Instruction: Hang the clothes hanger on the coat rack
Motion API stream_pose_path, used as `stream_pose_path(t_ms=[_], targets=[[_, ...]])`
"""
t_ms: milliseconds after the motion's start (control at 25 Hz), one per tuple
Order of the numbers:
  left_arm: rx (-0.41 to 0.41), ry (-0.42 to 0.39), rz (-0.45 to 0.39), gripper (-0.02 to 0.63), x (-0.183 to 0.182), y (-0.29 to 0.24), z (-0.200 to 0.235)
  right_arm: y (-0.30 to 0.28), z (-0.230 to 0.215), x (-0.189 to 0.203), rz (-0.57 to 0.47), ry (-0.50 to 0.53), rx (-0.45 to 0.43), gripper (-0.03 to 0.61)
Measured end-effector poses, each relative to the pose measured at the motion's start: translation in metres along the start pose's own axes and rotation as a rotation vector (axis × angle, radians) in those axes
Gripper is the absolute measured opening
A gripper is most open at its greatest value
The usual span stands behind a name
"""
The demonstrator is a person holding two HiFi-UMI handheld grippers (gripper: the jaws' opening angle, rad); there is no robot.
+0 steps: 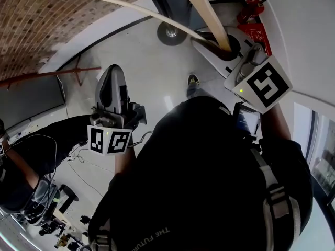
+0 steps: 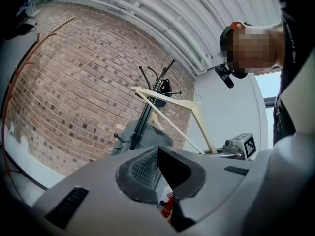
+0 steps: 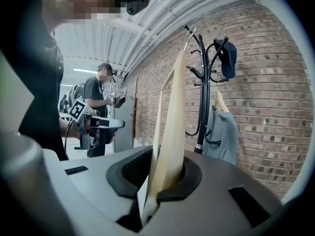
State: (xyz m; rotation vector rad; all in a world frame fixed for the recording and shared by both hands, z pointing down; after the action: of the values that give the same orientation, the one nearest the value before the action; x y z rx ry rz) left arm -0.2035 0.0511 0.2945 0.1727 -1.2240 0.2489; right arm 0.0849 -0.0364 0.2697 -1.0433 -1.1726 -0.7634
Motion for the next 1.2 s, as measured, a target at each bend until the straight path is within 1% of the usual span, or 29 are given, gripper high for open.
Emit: stream_pose_path(t_ms=[120, 320, 560, 760, 1200], targets=[[-0.007, 0.004, 0.001, 0.02, 0.0, -0.021, 0.004, -0.009, -0.02, 0.0, 0.013, 0.024, -0.012, 0.046], [-0.002, -0.006, -0.002, 0.02, -0.002, -0.052, -0.003, -0.009, -0.051, -0.006, 0.015, 0.04, -0.034, 0.046], [-0.019, -0.011, -0.018, 0.02, 0.0, -0.076, -0.006, -0.012, -0.079, -0.004, 0.013, 0.058, -0.051, 0.046], [-0.019, -0.016, -0.035, 0.02, -0.002, -0.08, -0.006, -0.012, -0.088, -0.006, 0.026, 0.068, -0.05, 0.046], [-0.022, -0.034, -0.088, 0.02, -0.007, -0.08, -0.006, -0.023, -0.096, -0.018, -0.004, 0.106, -0.076, 0.046]])
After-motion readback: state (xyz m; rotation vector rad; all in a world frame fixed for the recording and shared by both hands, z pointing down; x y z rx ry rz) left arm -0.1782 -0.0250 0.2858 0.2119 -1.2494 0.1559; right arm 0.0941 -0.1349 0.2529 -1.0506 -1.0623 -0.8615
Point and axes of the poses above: the fingertips, and each gripper's own axes: y backward along the fingers, z to its left, x out of its underside, the point moved 10 cm from there along y, backward along the fingers, and after that the axes turned 6 degrees about -x, right-handed, at the moved point
